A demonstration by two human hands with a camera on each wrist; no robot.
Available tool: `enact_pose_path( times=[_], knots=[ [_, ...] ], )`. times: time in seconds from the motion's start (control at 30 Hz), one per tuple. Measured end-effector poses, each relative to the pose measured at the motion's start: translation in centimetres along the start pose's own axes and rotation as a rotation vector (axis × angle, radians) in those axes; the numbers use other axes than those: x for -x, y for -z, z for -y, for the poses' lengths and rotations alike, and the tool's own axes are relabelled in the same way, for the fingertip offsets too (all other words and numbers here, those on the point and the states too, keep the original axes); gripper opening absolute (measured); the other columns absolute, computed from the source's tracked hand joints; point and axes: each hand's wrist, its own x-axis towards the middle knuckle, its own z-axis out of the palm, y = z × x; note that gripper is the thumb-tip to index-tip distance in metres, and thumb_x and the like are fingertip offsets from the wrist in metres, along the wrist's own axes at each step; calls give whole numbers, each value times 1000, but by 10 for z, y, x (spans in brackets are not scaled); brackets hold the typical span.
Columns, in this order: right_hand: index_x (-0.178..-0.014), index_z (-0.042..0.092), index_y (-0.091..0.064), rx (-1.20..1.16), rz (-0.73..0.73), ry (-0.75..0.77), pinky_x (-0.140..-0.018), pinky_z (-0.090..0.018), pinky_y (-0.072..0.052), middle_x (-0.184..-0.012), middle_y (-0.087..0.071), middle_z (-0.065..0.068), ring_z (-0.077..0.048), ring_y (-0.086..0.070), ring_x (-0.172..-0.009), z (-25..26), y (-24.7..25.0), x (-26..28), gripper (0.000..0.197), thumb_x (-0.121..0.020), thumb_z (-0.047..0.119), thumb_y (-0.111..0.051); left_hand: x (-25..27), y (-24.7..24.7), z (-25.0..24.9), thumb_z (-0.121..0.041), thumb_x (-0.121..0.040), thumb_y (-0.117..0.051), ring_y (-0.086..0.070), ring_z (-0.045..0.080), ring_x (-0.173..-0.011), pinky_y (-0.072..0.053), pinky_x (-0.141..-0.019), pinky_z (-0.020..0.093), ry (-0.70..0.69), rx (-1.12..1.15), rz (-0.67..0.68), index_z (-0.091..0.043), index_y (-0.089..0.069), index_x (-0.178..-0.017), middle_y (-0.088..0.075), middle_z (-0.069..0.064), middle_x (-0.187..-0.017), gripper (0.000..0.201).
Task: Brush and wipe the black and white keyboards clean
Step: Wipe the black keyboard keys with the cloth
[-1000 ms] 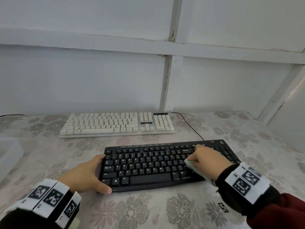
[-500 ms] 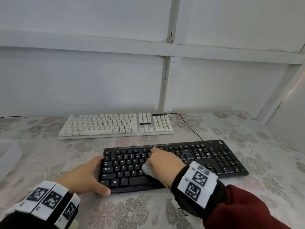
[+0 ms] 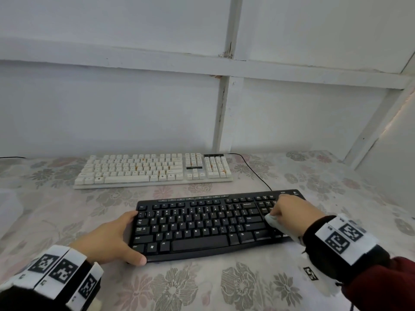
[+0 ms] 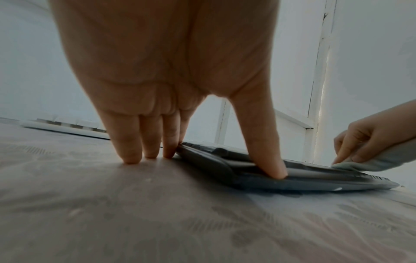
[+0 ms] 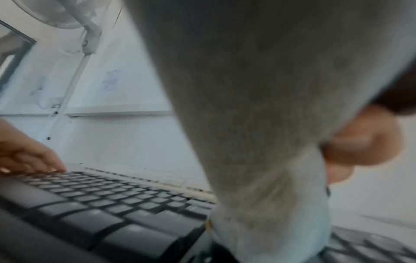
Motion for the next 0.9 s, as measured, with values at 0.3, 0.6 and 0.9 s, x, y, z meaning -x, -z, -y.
enact_pose_path(
  times=[0.3,0.6,0.9],
  knots=[
    [-59,14,-41,-6,-31,78,-52,-19,-26,-70,-25,5,-18,-39,-64,-9,-6,7,34,-90,26,-45,0,2,1,-69,-4,-79,-39,7,-120,-30,-96,21,-53,24,49,-27,-16,-146,-40,-14,-133,162],
    [-71,-1,-51,88,-67,-7,-47,-20,-27,-72,-22,-4,-12,-16,-54,-48,-3,8,33,-92,23,-47,1,1,2,-72,1,-76,-38,9,-123,-30,-103,25,-63,52,55,-25,-16,-147,-36,-9,-143,167],
    [-98,0,-65,-28,-53,-61,-57,-25,-25,-76,-44,-17,-38,-55,-93,-70,-11,-7,26,-90,21,-53,-1,-1,3,-68,-1,-79,-37,11,-127,-30,-101,24,-59,37,61,-25,-14,-148,-35,-11,-143,166]
  ],
)
